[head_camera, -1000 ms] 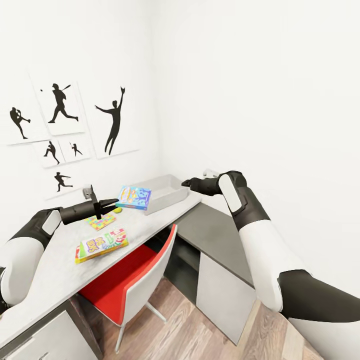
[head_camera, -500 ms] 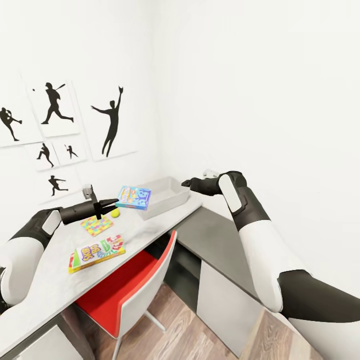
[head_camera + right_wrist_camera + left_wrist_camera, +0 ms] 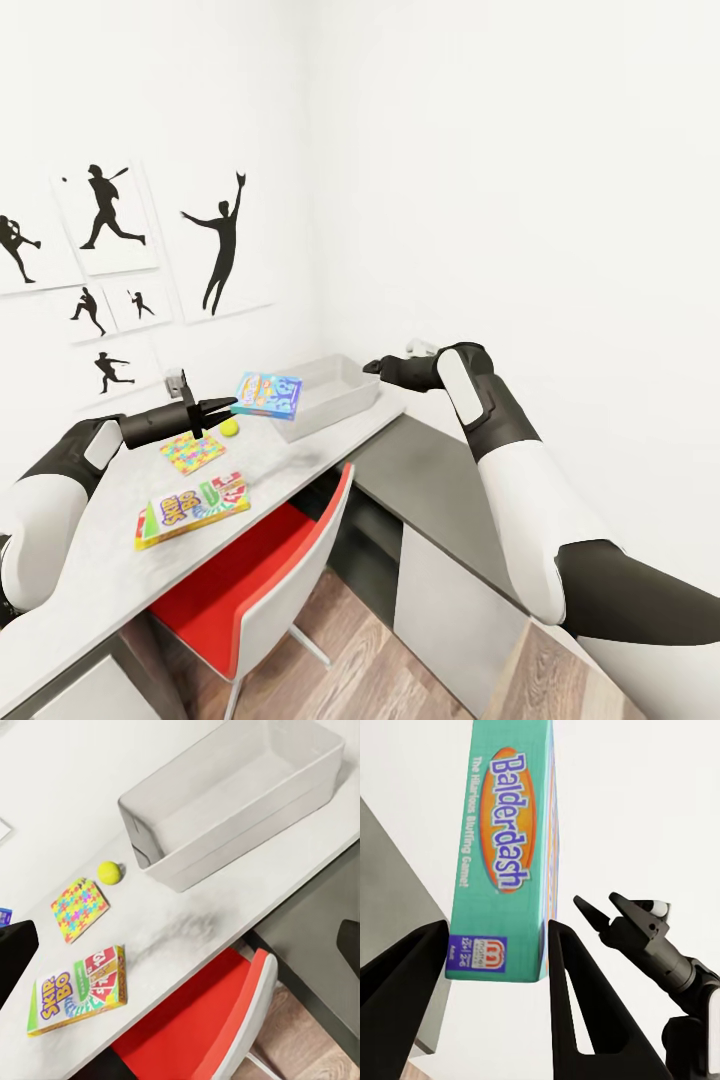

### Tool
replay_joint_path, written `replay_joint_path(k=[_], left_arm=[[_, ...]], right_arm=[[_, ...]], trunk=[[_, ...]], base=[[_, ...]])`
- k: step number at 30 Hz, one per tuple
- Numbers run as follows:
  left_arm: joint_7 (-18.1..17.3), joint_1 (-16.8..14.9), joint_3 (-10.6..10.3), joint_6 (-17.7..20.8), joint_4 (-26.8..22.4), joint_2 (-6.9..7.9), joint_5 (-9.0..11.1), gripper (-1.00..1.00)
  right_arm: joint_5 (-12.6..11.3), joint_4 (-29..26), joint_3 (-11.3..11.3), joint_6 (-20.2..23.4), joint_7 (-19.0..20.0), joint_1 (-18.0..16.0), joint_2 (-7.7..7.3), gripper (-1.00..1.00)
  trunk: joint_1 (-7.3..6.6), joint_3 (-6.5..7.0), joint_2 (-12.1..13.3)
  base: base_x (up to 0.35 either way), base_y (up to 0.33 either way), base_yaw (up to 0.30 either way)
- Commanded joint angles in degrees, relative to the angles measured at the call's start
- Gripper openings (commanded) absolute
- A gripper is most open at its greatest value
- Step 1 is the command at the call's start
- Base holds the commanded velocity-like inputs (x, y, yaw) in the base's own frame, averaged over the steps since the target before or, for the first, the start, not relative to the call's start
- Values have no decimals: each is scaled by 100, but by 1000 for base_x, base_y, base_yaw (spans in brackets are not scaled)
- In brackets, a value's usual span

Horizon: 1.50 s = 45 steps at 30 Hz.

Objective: Put all the toys in the child's room - the three board games (two on the bed and one on the table), the two jigsaw puzzles on the table, and the tennis ball on the table - inside the toy box on the table in the child's room.

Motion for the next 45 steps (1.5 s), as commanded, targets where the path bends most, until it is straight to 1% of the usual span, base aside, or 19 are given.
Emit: replay_joint_path(k=[1, 13, 24, 28, 33, 38, 45], left_arm=[[-24, -7, 21, 24, 4, -1, -16, -100], [-24, -7, 21, 24, 4, -1, -16, -100], [-18, -7, 18, 24, 4, 8, -20, -100], [-19, -7, 20, 24, 4, 8, -18, -100], [-19, -7, 19, 24, 4, 9, -17, -100], [-18, -7, 20, 24, 4, 15, -23, -100], [-20, -7, 22, 24, 4, 16, -24, -100]], right_arm=[[-28, -4, 2, 19, -29, -8, 0, 100], [-37, -4, 2, 35, -43, -12, 0, 100], [-45, 10, -8, 139, -54, -63, 0, 100], [-45, 13, -9, 307, -49, -101, 0, 100], [-43, 12, -11, 484, -48, -199, 0, 100], [-37, 6, -10, 499, -48, -205, 0, 100], [-36, 5, -9, 476, -47, -205, 0, 100]], trunk=[[4, -14, -13], [4, -21, -13], [4, -114, -13], [4, -152, -13], [4, -199, -13], [4, -218, -13], [4, -220, -13]], base=[[96, 15, 0], [62, 14, 0], [1, 0, 0], [24, 0, 0], [175, 0, 0], [169, 0, 0], [309, 0, 0]])
